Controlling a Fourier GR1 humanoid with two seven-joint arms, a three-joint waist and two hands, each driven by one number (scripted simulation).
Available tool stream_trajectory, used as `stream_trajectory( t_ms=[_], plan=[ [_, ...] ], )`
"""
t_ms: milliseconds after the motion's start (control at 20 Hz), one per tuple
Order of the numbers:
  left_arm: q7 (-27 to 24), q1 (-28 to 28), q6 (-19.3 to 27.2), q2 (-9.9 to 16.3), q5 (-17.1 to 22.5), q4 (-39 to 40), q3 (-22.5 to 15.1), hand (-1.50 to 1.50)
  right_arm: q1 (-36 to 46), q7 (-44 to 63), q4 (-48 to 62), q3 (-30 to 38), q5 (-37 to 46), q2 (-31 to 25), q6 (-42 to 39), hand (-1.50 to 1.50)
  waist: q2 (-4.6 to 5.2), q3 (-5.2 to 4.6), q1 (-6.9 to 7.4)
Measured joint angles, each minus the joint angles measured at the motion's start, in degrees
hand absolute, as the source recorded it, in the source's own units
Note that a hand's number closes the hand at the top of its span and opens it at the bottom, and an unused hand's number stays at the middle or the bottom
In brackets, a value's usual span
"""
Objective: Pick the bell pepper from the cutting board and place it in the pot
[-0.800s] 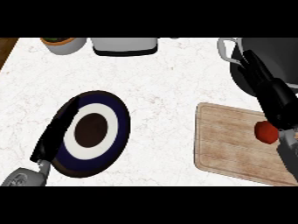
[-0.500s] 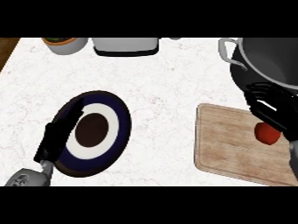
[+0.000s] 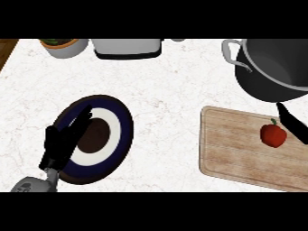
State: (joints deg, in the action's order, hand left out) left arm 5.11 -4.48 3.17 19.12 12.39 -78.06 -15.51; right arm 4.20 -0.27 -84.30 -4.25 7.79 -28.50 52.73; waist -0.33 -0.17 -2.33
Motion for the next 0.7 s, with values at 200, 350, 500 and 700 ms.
stream_trajectory(
  t_ms=[200, 350, 500, 700],
  plan=[
    [0.76, -0.82, -1.75, -0.06, 0.66, 0.22, 0.52, 0.00, -3.58, 10.84, -7.30, -3.44, 10.23, 0.47, 3.46, -1.50, 0.02, -0.07, 0.88],
    [1.24, -0.30, -1.67, -0.53, 0.34, -0.89, 0.00, 0.00, -4.84, 22.10, -9.99, -3.72, 14.08, -0.95, 0.42, -1.50, 0.03, -0.11, 1.33],
    [1.76, -0.77, -1.92, -0.66, 0.23, -0.87, 0.20, 0.00, -5.05, 33.32, -14.09, -2.82, 16.12, -2.76, -4.14, -1.50, 0.08, -0.09, 1.45],
    [2.13, -1.18, -2.08, -1.45, -0.24, -0.82, 0.33, 0.00, -3.46, 44.61, -18.40, -0.64, 16.72, -3.67, -9.84, -1.50, 0.16, 0.00, 1.83]
  ],
)
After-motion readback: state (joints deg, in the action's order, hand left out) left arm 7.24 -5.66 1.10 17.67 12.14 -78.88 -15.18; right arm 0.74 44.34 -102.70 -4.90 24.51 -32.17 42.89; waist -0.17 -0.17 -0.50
